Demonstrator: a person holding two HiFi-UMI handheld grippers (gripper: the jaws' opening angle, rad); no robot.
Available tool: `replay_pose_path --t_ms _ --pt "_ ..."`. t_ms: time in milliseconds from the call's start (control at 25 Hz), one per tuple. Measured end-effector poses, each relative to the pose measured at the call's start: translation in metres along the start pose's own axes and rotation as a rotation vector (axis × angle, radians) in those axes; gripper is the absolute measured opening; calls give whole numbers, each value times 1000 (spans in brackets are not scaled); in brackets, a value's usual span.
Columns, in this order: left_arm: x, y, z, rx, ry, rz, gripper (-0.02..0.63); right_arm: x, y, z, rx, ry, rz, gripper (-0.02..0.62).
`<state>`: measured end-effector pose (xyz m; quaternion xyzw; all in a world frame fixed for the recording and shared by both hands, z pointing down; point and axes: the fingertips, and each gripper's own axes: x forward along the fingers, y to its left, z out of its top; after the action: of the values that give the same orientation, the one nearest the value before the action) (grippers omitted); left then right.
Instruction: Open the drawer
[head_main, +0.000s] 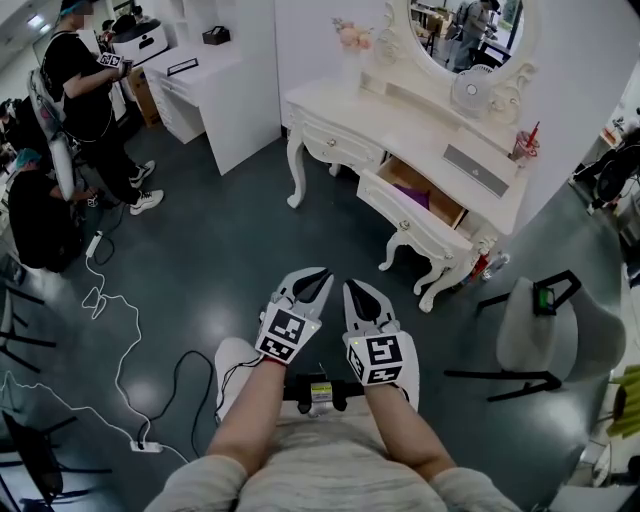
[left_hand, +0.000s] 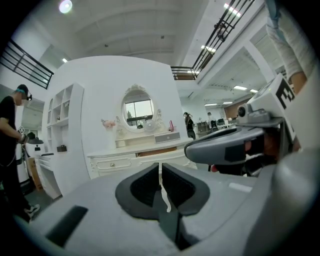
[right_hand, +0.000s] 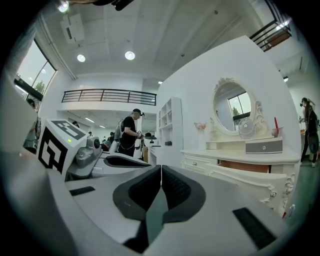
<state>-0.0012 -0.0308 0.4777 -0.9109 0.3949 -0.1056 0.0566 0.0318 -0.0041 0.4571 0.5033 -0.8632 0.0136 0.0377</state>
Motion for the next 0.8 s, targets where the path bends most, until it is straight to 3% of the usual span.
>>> replay_pose_path --t_ms 440,640,800 --pt "13 27 -4 -13 -3 25 31 26 -12 4 19 -17 1 10" --pt "21 36 -16 10 41 14 31 41 -11 8 17 -25 11 9" --pt "20 49 -30 -30 60 41 29 52 -6 15 -13 -42 32 10"
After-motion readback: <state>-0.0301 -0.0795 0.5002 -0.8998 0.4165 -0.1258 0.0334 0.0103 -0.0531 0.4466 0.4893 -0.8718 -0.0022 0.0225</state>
